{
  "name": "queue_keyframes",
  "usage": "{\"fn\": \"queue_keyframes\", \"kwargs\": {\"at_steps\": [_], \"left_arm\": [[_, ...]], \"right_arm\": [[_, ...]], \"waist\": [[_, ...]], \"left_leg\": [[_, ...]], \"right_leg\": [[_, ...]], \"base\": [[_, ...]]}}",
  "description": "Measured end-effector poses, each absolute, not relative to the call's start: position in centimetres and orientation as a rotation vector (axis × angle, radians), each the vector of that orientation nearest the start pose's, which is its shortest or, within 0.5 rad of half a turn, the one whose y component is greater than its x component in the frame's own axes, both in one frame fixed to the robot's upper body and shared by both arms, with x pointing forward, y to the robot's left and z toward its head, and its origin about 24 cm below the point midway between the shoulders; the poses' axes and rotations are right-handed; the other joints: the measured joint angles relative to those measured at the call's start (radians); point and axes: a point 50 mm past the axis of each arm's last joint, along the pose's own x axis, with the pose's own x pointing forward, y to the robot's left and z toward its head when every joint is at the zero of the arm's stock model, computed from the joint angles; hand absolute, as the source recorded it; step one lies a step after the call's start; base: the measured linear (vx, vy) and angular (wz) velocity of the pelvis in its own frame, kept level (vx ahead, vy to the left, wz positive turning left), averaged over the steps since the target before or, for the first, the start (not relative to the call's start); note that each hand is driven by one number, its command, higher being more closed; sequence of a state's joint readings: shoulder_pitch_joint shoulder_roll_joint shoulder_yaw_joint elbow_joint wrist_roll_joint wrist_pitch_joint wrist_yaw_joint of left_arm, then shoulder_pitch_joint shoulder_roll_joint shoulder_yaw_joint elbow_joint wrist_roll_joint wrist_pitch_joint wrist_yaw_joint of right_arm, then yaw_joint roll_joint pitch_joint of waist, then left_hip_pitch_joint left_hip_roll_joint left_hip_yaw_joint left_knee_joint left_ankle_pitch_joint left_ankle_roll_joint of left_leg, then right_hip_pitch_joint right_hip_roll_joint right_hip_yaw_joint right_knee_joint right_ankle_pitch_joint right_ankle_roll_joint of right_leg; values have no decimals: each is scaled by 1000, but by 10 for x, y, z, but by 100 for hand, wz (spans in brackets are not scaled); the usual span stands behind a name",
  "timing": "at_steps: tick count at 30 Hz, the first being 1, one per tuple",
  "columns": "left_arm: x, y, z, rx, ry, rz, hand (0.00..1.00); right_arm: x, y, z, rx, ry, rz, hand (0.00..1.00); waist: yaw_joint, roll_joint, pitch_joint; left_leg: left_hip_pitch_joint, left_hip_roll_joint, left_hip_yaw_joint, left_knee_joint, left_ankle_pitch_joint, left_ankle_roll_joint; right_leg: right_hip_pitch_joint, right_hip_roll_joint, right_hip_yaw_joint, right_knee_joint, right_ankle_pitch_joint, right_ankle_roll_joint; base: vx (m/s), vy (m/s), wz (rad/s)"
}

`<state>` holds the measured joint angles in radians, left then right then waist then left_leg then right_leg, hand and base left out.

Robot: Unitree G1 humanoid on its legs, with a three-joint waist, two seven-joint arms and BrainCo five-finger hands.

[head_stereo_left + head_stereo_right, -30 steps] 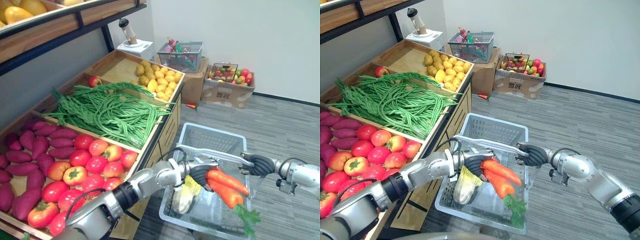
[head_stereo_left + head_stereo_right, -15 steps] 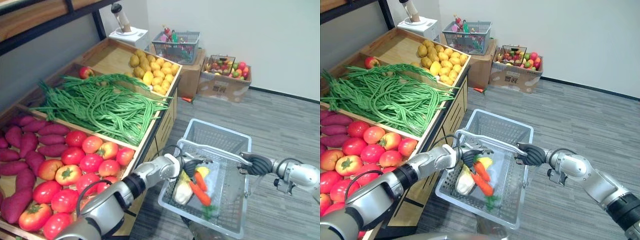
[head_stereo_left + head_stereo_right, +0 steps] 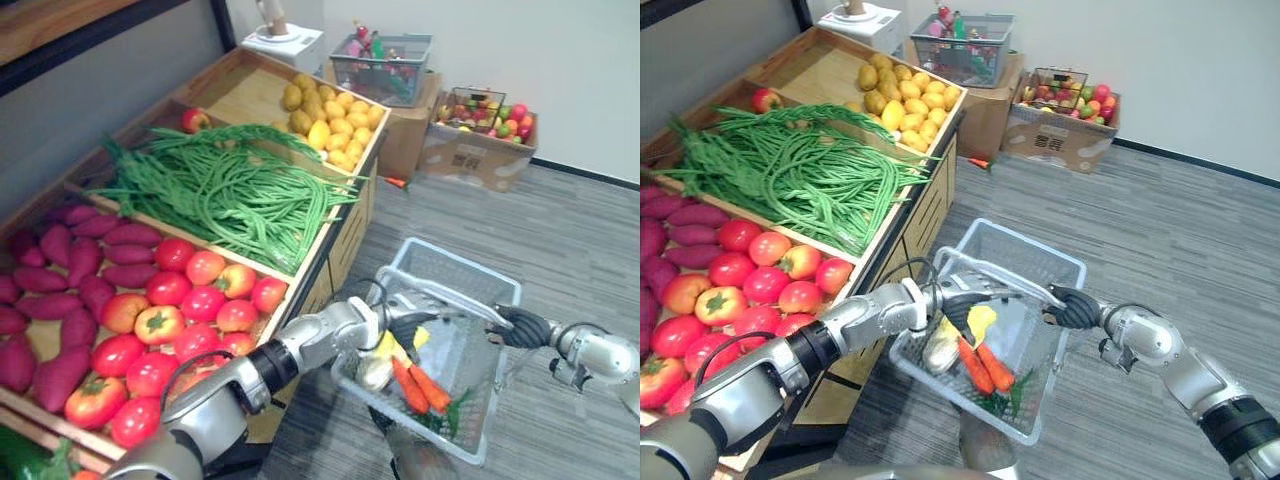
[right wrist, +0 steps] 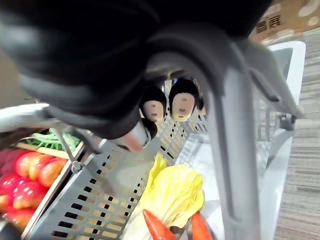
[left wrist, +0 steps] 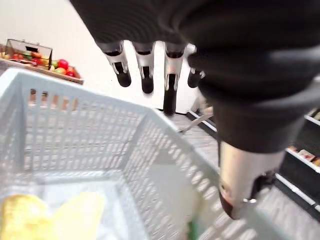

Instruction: Pick vegetable in the basket

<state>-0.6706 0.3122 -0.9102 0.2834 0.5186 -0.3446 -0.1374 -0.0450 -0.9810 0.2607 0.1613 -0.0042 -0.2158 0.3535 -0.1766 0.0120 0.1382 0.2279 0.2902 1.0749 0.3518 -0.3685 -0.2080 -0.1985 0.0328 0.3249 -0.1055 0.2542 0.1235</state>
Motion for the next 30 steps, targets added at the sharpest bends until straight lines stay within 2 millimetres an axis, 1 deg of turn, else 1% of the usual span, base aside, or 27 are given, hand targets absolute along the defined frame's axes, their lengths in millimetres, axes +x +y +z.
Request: {"fn": "queue_keyframes", "kwargs": {"at_steps": [1, 2, 4, 6, 8, 9, 10, 11, 12, 13, 14, 15, 16, 17, 18, 19, 20, 21, 22, 23, 24, 25, 26, 28, 29, 30], "left_arm": [[254, -15, 95, 1044, -731, -1139, 0], [249, -17, 102, 1009, -755, -1152, 0], [233, -18, 121, 903, -833, -1181, 0], [224, -13, 129, 831, -857, -1197, 0], [213, 1, 132, 796, -858, -1210, 0], [211, 6, 132, 786, -851, -1208, 0], [208, 19, 136, 771, -845, -1191, 0], [207, 24, 138, 753, -835, -1181, 0], [206, 37, 143, 735, -827, -1140, 0], [206, 43, 146, 711, -820, -1111, 0], [205, 59, 154, 675, -822, -1031, 0], [204, 66, 158, 668, -828, -995, 0], [202, 78, 164, 658, -835, -913, 0], [201, 85, 166, 651, -837, -862, 0], [201, 102, 170, 639, -825, -739, 0], [203, 121, 172, 637, -805, -599, 0], [204, 135, 174, 620, -786, -486, 0], [206, 149, 173, 598, -761, -362, 0], [205, 167, 172, 566, -732, -209, 0], [204, 175, 171, 551, -719, -132, 0], [202, 189, 169, 538, -691, -6, 0], [200, 198, 167, 536, -674, 70, 0], [198, 206, 165, 523, -654, 146, 0], [193, 227, 153, 487, -586, 359, 0], [188, 239, 143, 455, -539, 489, 0], [185, 245, 138, 451, -509, 552, 0]], "right_arm": [[244, -281, 63, -969, 240, 536, 100], [244, -285, 59, -976, 260, 509, 100], [241, -300, 45, -994, 338, 417, 100], [237, -311, 35, -999, 387, 352, 100], [226, -328, 21, -975, 471, 231, 100], [223, -332, 17, -963, 492, 198, 100], [212, -345, 7, -912, 547, 94, 100], [207, -350, 2, -886, 570, 52, 100], [195, -360, -7, -837, 617, -33, 100], [190, -365, -11, -814, 634, -83, 100], [174, -374, -20, -753, 666, -195, 100], [168, -376, -24, -725, 678, -239, 100], [153, -380, -33, -665, 712, -327, 100], [147, -382, -38, -636, 729, -368, 100], [131, -383, -49, -554, 766, -460, 100], [113, -383, -63, -460, 816, -547, 100], [100, -382, -73, -404, 859, -603, 100], [86, -378, -84, -344, 909, -648, 100], [73, -371, -96, -274, 964, -693, 100], [69, -367, -101, -239, 983, -716, 100], [62, -360, -110, -173, 1015, -755, 100], [57, -354, -115, -137, 1038, -770, 100], [54, -347, -120, -91, 1055, -788, 100], [44, -333, -131, -19, 1096, -817, 100], [41, -325, -136, 16, 1110, -824, 100], [40, -322, -137, 34, 1109, -832, 100]], "waist": [[6, 0, 0], [11, 1, 0], [19, 7, 0], [25, 12, -1], [43, 15, -2], [45, 15, -2], [49, 16, -2], [50, 16, -2], [53, 17, -2], [61, 17, -2], [74, 18, -3], [75, 18, -3], [79, 18, -5], [83, 18, -7], [98, 8, -13], [105, 13, -28], [116, 7, -26], [134, 1, -30], [160, 4, -35], [163, -4, -31], [177, -3, -38], [192, -4, -41], [204, -13, -39], [212, -22, -53], [221, -29, -62], [222, -33, -65]], "left_leg": [[-10, -1, -22, 2, -2, 5], [-15, -1, -32, 3, -2, 8], [-30, -2, -87, 8, -1, 20], [-51, -2, -125, 16, -2, 26], [-89, -5, -184, 25, 2, 39], [-99, -5, -202, 28, 4, 42], [-124, -6, -255, 35, 9, 52], [-132, -7, -276, 36, 12, 57], [-144, -10, -318, 36, 17, 64], [-154, -12, -336, 36, 19, 67], [-174, -23, -382, 35, 26, 78], [-182, -28, -405, 34, 29, 83], [-204, -40, -450, 31, 37, 93], [-213, -47, -470, 29, 42, 98], [-232, -68, -508, 10, 55, 105], [-248, -89, -553, -7, 72, 114], [-262, -103, -587, -21, 85, 120], [-266, -116, -608, -36, 98, 123], [-275, -130, -636, -51, 114, 128], [-283, -137, -656, -58, 121, 130], [-289, -150, -685, -72, 136, 133], [-298, -158, -702, -80, 145, 135], [-300, -163, -717, -93, 157, 137], [-314, -177, -759, -118, 175, 133], [-313, -181, -768, -136, 187, 131], [-312, -184, -774, -144, 192, 131]], "right_leg": [[3, -9, -17, 0, 0, 0], [6, -13, -25, 0, -1, -1], [25, -34, -71, -1, -7, -4], [29, -48, -101, -1, -9, -7], [29, -72, -150, -1, -11, -8], [31, -79, -165, -1, -11, -9], [39, -95, -213, -1, -14, -13], [47, -102, -231, -1, -14, -13], [61, -113, -269, -1, -16, -17], [68, -119, -287, -1, -18, -17], [81, -137, -329, -1, -25, -20], [87, -146, -351, -1, -27, -19], [98, -159, -392, -1, -32, -17], [103, -166, -411, -1, -34, -17], [104, -185, -446, -1, -37, -18], [108, -204, -489, -1, -42, -18], [118, -216, -519, -1, -44, -16], [121, -226, -543, -1, -46, -16], [128, -236, -568, -1, -46, -16], [135, -241, -585, -1, -49, -13], [140, -251, -615, -1, -52, -9], [141, -255, -628, -1, -52, -9], [144, -259, -646, -1, -53, -8], [155, -266, -682, 0, -62, -5], [156, -267, -693, 0, -67, -6], [158, -267, -699, 0, -69, -6]], "base": [[-94, -27, 41], [-97, -27, 50], [-127, -40, 63], [-90, -28, 56], [-105, -34, 65], [-97, -35, 92], [-65, -25, 84], [-56, -18, 105], [-43, -5, 73], [-80, 9, 97], [-64, 20, 81], [-74, 33, 110], [-40, 27, 86], [-49, 41, 102], [-37, 43, 100], [-18, 52, 118], [-3, 37, 109], [15, 24, 90], [5, 6, 73], [5, -3, 82], [3, -8, 71], [4, -8, 67], [4, -20, 58], [-9, -24, 58], [-8, -22, 33], [1, -28, 38]]}}
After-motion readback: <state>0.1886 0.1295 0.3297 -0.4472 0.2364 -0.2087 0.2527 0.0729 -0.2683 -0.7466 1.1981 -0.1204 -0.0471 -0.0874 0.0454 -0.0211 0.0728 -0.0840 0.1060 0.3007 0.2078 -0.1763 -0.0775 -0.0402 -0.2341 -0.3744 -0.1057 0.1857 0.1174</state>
